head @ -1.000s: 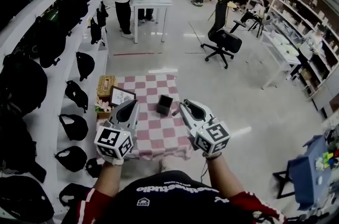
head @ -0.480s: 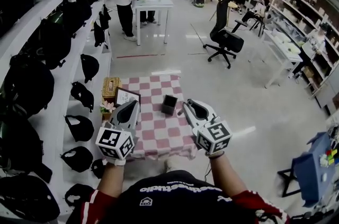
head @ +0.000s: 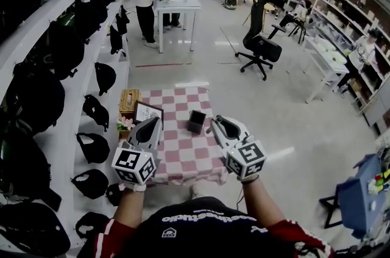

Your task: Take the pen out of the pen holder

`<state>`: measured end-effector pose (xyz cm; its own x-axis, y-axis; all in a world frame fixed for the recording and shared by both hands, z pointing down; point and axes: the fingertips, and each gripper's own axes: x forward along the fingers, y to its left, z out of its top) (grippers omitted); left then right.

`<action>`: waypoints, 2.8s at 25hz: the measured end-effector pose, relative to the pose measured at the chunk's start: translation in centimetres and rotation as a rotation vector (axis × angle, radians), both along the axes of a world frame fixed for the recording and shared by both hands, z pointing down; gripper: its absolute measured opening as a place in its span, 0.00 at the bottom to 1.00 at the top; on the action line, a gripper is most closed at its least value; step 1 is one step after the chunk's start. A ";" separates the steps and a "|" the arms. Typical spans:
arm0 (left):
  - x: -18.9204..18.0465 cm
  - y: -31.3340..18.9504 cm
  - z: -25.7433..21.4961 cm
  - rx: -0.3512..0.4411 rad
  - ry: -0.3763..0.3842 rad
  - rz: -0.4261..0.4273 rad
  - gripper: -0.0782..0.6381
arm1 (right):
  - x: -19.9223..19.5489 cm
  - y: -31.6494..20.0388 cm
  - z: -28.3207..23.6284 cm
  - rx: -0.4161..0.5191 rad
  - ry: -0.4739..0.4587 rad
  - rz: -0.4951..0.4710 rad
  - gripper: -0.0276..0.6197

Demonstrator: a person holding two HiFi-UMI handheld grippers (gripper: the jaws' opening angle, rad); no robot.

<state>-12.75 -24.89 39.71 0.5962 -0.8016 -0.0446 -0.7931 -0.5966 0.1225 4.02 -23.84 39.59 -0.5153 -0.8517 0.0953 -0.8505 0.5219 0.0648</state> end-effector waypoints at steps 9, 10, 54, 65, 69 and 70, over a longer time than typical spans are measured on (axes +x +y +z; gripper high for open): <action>0.0 -0.1 0.2 -0.004 0.007 0.001 0.12 | -0.1 0.0 0.0 -0.005 -0.003 -0.006 0.16; 0.0 -0.1 0.2 -0.004 0.008 0.001 0.12 | -0.1 0.0 0.0 -0.004 -0.003 -0.007 0.16; 2.0 0.7 0.0 -0.004 0.021 0.017 0.12 | 1.6 1.3 -0.2 0.009 0.005 -0.002 0.16; 2.1 0.9 -0.1 0.000 0.022 0.026 0.12 | 1.6 1.6 -0.4 0.015 -0.003 0.008 0.16; 2.0 0.9 0.0 -0.002 0.024 0.025 0.12 | 1.5 1.6 -0.5 0.017 -0.006 0.009 0.16; 1.9 0.9 0.0 -0.002 0.025 0.024 0.12 | 1.5 1.6 -0.5 0.017 -0.005 0.009 0.16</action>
